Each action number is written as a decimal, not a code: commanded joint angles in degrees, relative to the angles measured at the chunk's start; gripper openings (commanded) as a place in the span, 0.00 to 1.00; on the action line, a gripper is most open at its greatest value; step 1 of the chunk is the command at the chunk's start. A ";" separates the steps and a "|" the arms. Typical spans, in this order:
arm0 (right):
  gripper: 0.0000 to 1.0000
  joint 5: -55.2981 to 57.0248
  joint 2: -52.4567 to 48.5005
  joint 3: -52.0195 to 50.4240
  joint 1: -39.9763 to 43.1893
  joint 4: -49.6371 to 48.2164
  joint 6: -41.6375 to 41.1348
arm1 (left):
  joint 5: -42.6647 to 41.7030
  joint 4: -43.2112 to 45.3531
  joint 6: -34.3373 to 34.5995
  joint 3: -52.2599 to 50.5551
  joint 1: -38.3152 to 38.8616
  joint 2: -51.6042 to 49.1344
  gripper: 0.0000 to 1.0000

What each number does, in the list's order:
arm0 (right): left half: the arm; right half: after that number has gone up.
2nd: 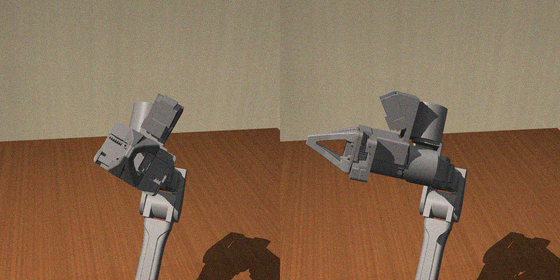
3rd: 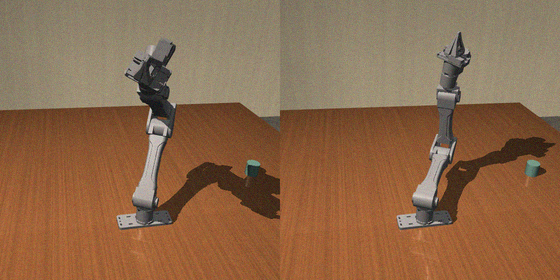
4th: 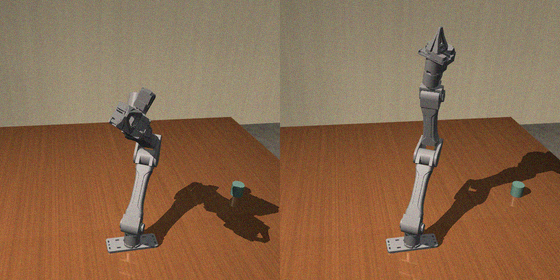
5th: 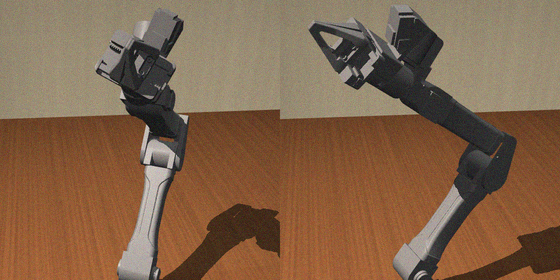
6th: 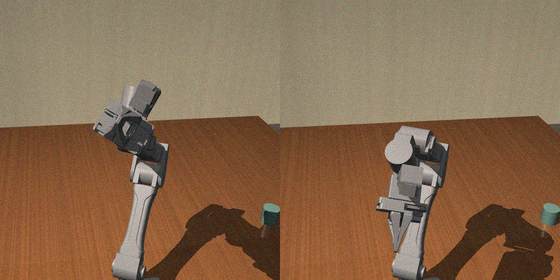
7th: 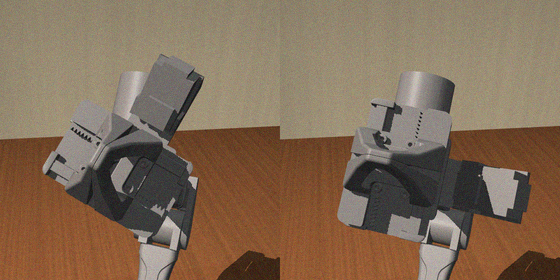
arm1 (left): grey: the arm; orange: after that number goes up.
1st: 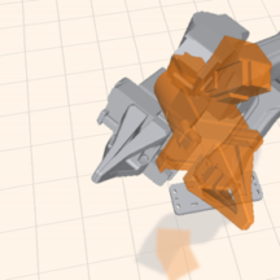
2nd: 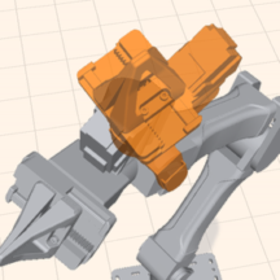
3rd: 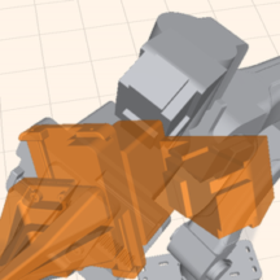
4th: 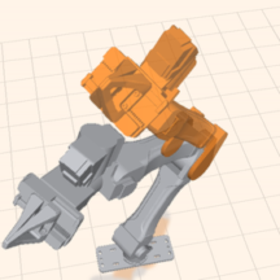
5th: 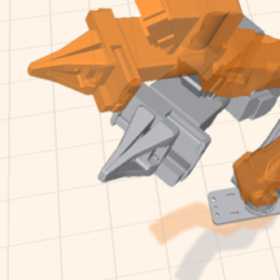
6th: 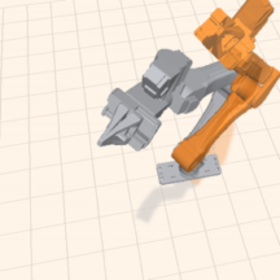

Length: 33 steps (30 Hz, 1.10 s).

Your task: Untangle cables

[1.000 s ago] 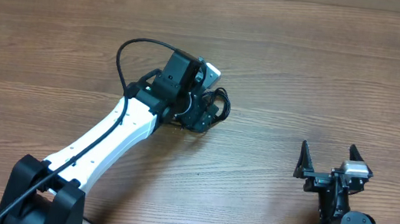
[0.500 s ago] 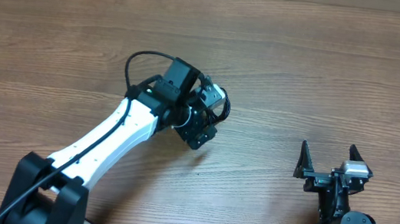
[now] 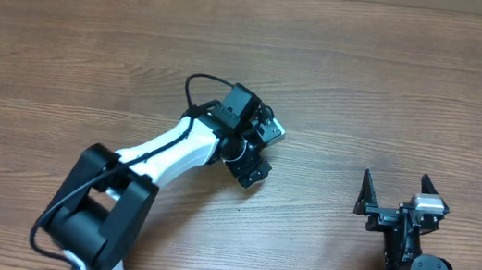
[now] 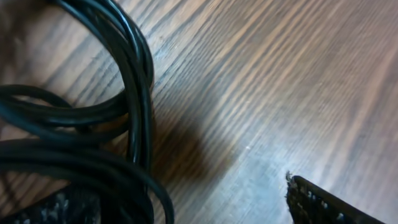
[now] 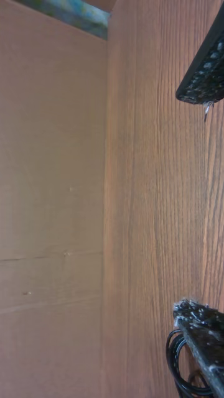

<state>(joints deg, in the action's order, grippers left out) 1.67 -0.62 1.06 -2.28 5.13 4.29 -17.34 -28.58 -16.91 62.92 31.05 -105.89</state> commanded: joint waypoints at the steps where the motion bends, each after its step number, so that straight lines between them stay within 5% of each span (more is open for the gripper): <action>1: 1.00 -0.26 0.46 -0.59 0.15 -0.35 0.07 | 1.03 0.90 0.28 -0.72 0.15 -2.56 0.89; 5: 1.00 -0.26 0.46 -0.59 0.15 -0.33 0.07 | 1.99 1.01 0.46 -0.44 0.15 -2.64 0.65; 11: 1.00 -0.26 0.46 -0.59 0.15 -0.33 0.07 | 2.93 -1.70 2.36 3.61 0.09 -2.10 0.04; 24: 1.00 -0.26 0.46 -0.59 0.15 -0.33 0.07 | 2.27 -17.44 6.45 24.13 0.11 6.62 0.04; 33: 1.00 -0.26 0.46 -0.59 0.15 -0.33 0.07 | -0.07 -23.78 12.24 26.91 0.11 14.19 0.04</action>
<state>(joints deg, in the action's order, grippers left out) 1.69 -0.62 1.06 -2.28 5.15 4.29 -14.68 -51.48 -7.84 87.96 31.05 -95.20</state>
